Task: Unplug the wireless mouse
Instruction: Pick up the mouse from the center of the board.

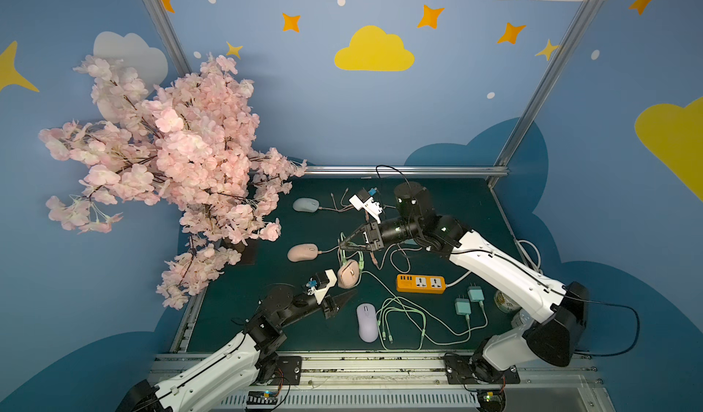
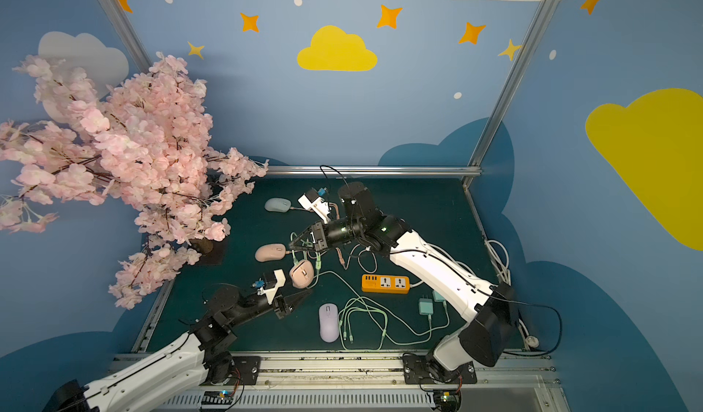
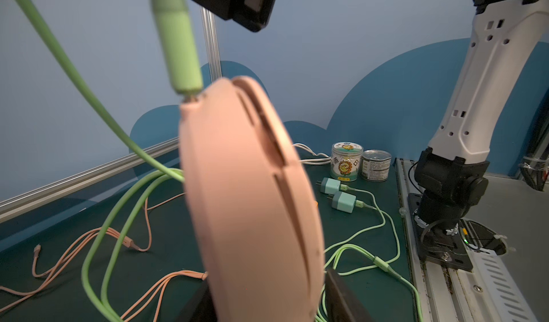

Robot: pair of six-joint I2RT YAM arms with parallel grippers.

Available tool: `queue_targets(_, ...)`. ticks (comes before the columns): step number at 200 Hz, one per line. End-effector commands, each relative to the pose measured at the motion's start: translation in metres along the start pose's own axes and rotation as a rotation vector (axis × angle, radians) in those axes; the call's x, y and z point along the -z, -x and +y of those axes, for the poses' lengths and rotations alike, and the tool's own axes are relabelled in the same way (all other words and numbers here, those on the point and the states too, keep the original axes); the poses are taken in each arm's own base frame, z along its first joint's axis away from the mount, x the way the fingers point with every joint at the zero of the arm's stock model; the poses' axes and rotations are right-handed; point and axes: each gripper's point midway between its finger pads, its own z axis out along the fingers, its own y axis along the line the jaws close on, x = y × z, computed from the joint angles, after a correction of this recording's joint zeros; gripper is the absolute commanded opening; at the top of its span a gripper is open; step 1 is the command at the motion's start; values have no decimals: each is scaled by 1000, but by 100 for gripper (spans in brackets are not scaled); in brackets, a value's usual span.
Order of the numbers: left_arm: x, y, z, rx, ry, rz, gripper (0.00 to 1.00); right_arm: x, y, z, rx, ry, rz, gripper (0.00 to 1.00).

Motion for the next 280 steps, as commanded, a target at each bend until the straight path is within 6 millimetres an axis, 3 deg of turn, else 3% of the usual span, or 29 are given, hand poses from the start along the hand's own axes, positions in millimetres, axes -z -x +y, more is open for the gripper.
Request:
queue_targets(1, -3, 13, 5, -16, 20, -21, 57, 0, 12, 17, 53, 41, -23, 0)
queue_targets(17, -5, 13, 5, -15, 19, -17, 55, 0, 12, 17, 54, 40, -23, 0)
queue_targets(56, -8, 12, 5, -15, 11, -12, 39, 1, 11, 14, 54, 25, -24, 0)
queue_targets(106, -8, 13, 5, -13, 11, -5, 35, 10, 9, -4, 79, -100, -36, 0)
queue_targets(123, -7, 11, 5, -11, 12, 5, 35, 20, 5, -21, 133, -247, -32, 40)
queue_targets(135, -6, 10, 5, -7, 15, 12, 35, 30, 0, -33, 170, -360, -21, 49)
queue_targets(157, -5, 7, 6, 3, 23, 27, 36, 39, -10, -42, 206, -451, 8, 47)
queue_targets(201, -11, 6, 7, 16, 11, 51, 36, 27, -29, -40, 229, -454, 80, 38)
queue_targets(233, -15, 4, 6, 25, -5, 64, 36, 18, -33, -44, 251, -475, 106, 28)
queue_targets(280, -20, 3, 1, 38, -43, 74, 36, 18, -26, -56, 287, -565, 111, 29)
